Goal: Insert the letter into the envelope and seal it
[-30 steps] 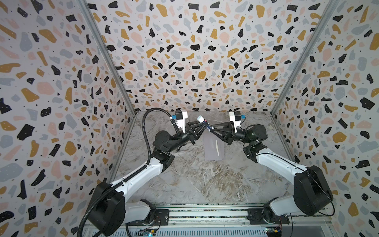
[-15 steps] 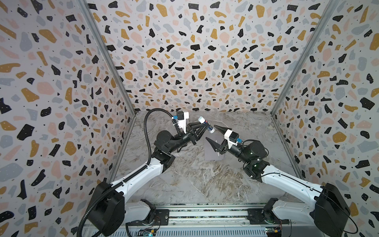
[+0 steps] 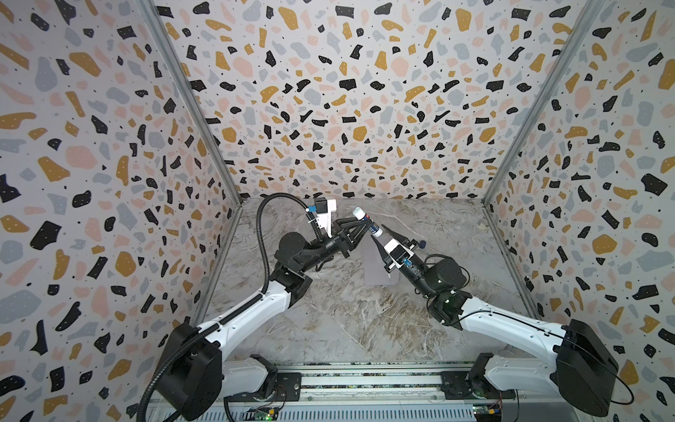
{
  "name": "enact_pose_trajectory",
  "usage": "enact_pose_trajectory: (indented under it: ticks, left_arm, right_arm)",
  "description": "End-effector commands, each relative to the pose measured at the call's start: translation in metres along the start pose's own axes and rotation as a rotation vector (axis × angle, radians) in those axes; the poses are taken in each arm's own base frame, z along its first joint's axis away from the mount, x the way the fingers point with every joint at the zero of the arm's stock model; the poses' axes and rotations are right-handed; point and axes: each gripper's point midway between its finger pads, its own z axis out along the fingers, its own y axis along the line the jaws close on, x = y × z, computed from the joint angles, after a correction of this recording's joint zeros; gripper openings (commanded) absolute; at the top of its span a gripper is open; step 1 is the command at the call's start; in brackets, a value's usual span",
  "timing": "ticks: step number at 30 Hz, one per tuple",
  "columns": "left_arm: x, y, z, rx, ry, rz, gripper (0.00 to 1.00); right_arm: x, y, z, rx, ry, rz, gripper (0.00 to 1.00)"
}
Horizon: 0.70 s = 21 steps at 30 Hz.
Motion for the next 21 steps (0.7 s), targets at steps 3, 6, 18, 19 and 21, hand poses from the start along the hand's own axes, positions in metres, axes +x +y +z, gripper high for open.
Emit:
enact_pose_trajectory:
  ticks: [3,6,18,19,21]
  left_arm:
    - [-0.022,-0.020,0.002,0.060,-0.053,0.039,0.00]
    - [-0.022,-0.021,0.002,0.061,-0.054,0.038,0.00]
    - [-0.014,-0.017,0.002,0.058,-0.031,0.040,0.00]
    - [-0.014,-0.017,0.002,0.062,-0.029,0.044,0.00]
    - [-0.011,-0.019,0.002,0.072,-0.018,0.060,0.00]
  right_arm:
    - [-0.015,-0.011,0.005,0.040,-0.032,-0.009,0.37]
    - [-0.012,-0.009,0.006,0.034,-0.023,-0.005,0.37]
    - [-0.023,-0.004,0.004,-0.051,-0.056,0.102,0.13]
    - [-0.023,-0.004,0.005,-0.086,-0.055,0.137,0.12]
    - [-0.023,-0.003,0.004,-0.206,-0.052,0.269,0.11]
